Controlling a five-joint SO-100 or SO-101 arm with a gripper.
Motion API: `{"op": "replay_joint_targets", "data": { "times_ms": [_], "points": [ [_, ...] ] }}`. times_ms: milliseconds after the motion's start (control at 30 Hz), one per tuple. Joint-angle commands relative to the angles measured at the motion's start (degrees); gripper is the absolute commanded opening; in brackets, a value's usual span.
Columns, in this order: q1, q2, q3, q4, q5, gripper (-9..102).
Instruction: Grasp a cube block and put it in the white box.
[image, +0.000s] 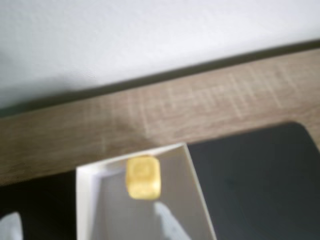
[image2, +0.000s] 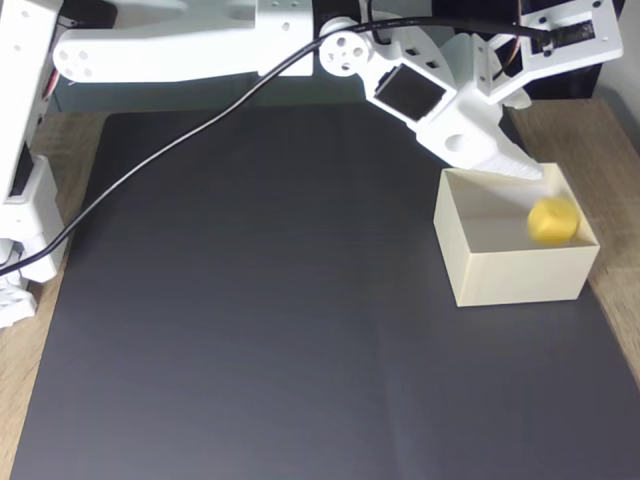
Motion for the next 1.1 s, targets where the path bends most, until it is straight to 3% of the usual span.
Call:
{"op": "replay_joint_targets", "data": {
  "times_ms": [0,233,500,600,1067],
  "points": [
    [0.5,0.7,-3.0,-0.7,0.2,34],
    [0.4,1.1,-3.0,0.4,0.4,30],
    [-2.2,5.1,-1.7,8.1,-0.1,2],
    [-3.6,9.1,2.2,9.8,-0.2,0],
    [-6.7,50.0,52.6,0.9,-1.0,0]
  ]
}}
